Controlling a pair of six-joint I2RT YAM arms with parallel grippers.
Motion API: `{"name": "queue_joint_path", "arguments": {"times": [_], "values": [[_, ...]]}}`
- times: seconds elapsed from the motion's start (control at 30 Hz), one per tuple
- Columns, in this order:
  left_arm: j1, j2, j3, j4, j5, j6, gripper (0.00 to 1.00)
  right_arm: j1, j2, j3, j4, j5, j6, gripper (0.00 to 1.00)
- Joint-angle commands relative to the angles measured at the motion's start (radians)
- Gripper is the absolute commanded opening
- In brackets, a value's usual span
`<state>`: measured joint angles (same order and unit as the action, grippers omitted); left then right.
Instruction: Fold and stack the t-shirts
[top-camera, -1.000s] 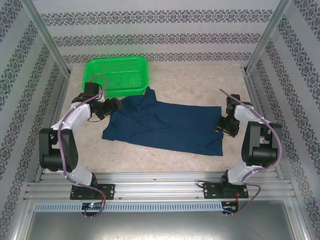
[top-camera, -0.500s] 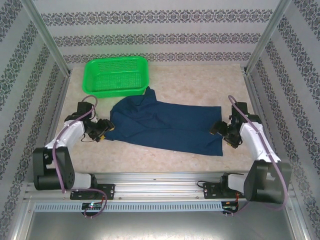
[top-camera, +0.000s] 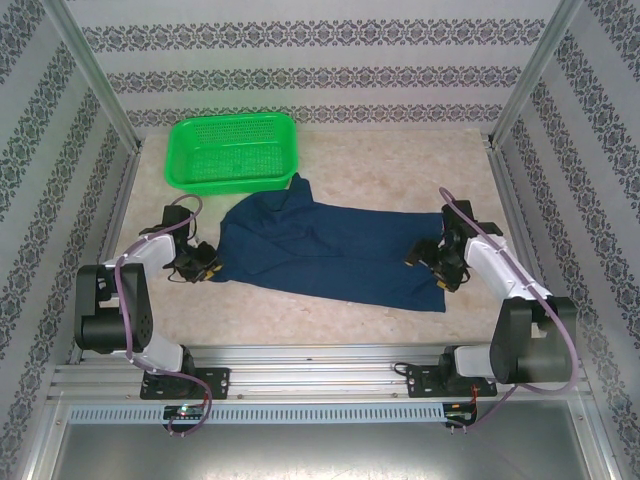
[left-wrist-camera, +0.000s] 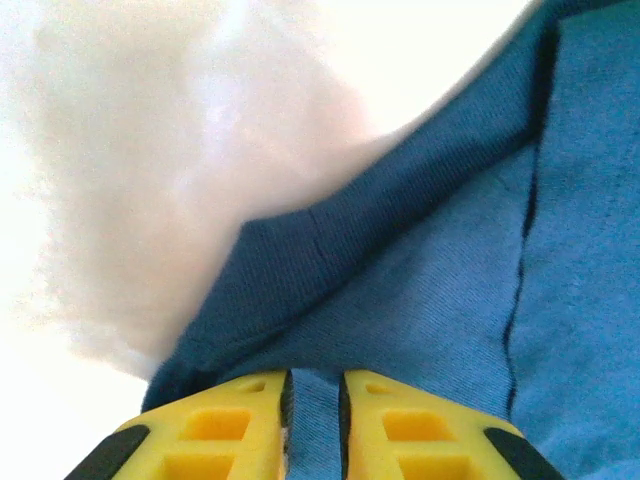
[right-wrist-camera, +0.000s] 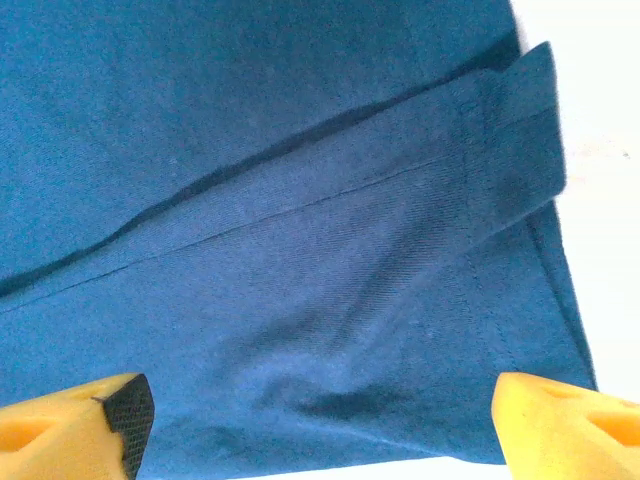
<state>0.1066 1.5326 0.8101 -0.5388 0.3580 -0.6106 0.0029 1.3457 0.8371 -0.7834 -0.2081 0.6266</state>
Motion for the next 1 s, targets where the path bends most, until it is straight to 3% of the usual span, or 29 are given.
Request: {"name": "queue_joint_path", "arguments": {"times": [0.0, 0.4, 0.5, 0.57, 0.63, 0.73, 0.83, 0.97], "values": [[0.008, -0.006, 0.016, -0.042, -0.09, 0.05, 0.19, 0.006, 0.026, -0.048, 0.061, 0.027, 0.081, 0.88], [0.062, -0.065, 0.039, -0.109, -0.257, 0.125, 0.17, 0.006, 0.184, -0.047, 0.1, 0.18, 0.145, 0.86], [0.041, -0.094, 0.071, -0.126, -0.205, 0.12, 0.16, 0.013, 0.133, -0.049, 0.113, 0.158, 0.142, 0.87], [-0.033, -0.148, 0.089, -0.117, -0.151, 0.09, 0.23, 0.034, 0.083, -0.042, 0.119, 0.125, 0.122, 0.88], [-0.107, -0.184, 0.111, -0.107, -0.05, 0.024, 0.48, 0.068, 0.031, -0.03, 0.121, 0.096, 0.078, 0.9], [-0.19, -0.206, 0.107, -0.074, 0.064, -0.103, 0.62, 0.108, -0.048, -0.017, 0.122, 0.048, 0.012, 0.94], [-0.262, -0.186, 0.092, -0.064, 0.109, -0.187, 0.66, 0.149, -0.135, -0.017, 0.134, 0.007, -0.053, 0.97], [-0.295, -0.142, 0.056, -0.028, 0.081, -0.233, 0.64, 0.171, -0.196, -0.019, 0.137, -0.044, -0.077, 0.98]]}}
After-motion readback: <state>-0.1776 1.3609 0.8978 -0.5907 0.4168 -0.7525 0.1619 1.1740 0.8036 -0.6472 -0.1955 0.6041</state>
